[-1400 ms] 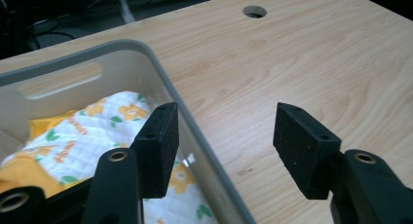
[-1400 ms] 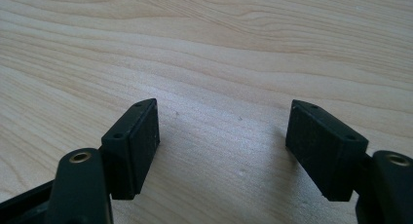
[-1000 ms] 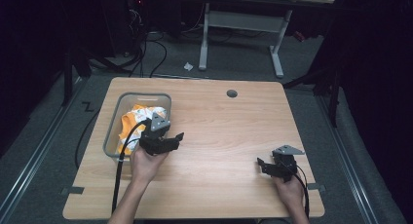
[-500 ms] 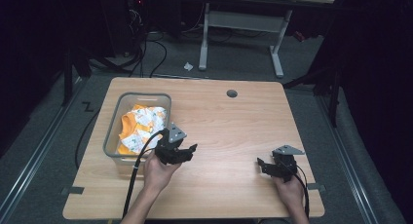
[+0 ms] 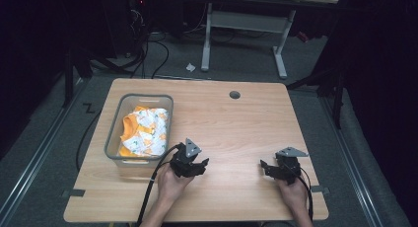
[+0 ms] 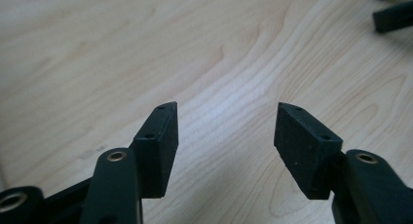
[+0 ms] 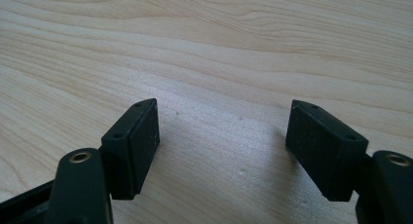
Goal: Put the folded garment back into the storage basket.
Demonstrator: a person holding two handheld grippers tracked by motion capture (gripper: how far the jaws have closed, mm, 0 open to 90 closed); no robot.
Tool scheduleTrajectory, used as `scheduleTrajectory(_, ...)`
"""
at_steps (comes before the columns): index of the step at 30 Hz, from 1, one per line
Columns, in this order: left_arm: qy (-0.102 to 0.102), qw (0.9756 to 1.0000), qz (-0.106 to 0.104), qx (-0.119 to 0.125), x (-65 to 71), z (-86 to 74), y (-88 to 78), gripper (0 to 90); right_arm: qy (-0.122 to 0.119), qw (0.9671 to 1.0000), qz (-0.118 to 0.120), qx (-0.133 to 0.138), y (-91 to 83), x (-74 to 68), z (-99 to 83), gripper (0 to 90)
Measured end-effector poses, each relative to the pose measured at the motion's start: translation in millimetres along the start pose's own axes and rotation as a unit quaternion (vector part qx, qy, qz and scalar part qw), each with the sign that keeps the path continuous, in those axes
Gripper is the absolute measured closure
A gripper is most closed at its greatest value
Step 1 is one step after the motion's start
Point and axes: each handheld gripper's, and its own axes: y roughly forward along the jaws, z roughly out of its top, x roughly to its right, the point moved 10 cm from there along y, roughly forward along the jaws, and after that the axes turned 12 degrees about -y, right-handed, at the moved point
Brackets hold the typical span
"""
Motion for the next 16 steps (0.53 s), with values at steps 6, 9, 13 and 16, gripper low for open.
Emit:
scheduleTrajectory(6,-0.008,0.9999,0.008,-0.011,-3.2,-14.3,17.2,41.6,0.0,1.0,0.0,0.0,0.0,0.0,0.0,28.4)
scheduleTrajectory(9,-0.01,0.9998,0.016,0.005,-6.6,-19.1,21.8,37.9,0.0,1.0,0.0,0.0,0.0,-0.1,-0.1,28.4)
scheduleTrajectory(13,-0.014,0.9996,0.022,0.005,-7.6,-19.3,21.8,35.4,0.0,1.0,0.0,0.0,0.0,-0.1,0.0,28.4)
scheduleTrajectory(16,-0.017,0.9996,0.024,0.004,-8.2,-19.6,21.6,33.0,0.0,1.0,0.0,0.0,0.0,-0.1,-0.1,28.4)
